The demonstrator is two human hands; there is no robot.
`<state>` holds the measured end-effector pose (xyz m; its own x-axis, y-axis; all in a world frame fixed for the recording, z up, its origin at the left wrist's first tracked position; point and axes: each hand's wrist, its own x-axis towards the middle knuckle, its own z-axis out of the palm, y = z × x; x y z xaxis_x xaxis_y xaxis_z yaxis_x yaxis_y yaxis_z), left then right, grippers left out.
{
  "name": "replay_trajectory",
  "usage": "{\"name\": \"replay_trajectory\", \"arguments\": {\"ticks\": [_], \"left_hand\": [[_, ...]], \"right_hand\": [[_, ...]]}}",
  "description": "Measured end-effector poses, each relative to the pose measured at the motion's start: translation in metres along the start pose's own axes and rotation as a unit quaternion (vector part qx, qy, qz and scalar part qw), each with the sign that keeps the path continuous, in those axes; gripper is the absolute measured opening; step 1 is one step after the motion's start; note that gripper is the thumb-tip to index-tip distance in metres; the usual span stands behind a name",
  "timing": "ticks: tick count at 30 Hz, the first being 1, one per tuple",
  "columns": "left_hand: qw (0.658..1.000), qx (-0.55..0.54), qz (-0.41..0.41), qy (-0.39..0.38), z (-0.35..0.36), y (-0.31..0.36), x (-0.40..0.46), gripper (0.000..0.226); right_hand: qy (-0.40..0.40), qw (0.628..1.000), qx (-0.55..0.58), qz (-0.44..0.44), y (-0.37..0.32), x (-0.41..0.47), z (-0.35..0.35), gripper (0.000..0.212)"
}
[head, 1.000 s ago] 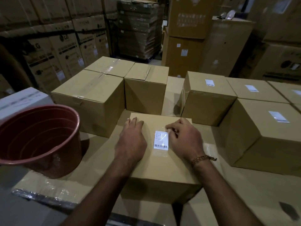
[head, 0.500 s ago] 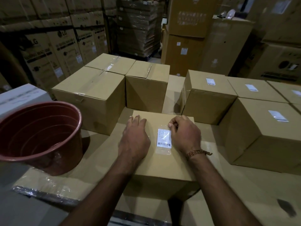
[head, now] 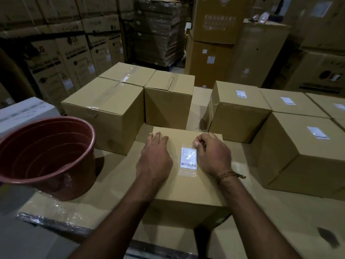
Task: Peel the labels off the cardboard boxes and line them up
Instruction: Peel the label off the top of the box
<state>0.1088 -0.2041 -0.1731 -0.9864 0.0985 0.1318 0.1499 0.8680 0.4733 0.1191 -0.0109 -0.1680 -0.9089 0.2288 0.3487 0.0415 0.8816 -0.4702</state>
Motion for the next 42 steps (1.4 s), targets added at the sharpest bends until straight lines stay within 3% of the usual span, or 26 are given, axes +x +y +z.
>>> {"name": "replay_trajectory", "arguments": {"ticks": [19,27,31,36,39,42], "left_hand": [[1.000,-0.011,-0.003,0.001,-0.001,0.000,0.000,0.053],[1.000,-0.011,-0.008,-0.002,-0.006,0.003,-0.003,0.054],[1.000,-0.007,-0.009,-0.002,-0.007,0.004,-0.004,0.054],[1.000,-0.006,0.000,0.002,-0.003,0.000,0.000,0.054],[1.000,-0.006,0.001,0.002,-0.004,0.000,-0.001,0.053],[1.000,-0.006,0.000,0.002,-0.004,0.000,0.000,0.054]], "right_hand": [[-0.009,0.995,0.099,0.021,0.004,0.000,-0.007,0.012],[-0.067,0.989,0.128,0.013,-0.003,-0.007,-0.017,0.006],[-0.110,0.970,0.215,0.017,-0.001,-0.016,-0.023,0.036],[-0.122,0.961,0.244,0.042,-0.004,-0.027,-0.023,0.096],[-0.086,0.963,0.245,0.068,-0.013,-0.033,-0.023,0.105],[-0.039,0.963,0.246,0.100,-0.017,-0.040,-0.021,0.094]]}}
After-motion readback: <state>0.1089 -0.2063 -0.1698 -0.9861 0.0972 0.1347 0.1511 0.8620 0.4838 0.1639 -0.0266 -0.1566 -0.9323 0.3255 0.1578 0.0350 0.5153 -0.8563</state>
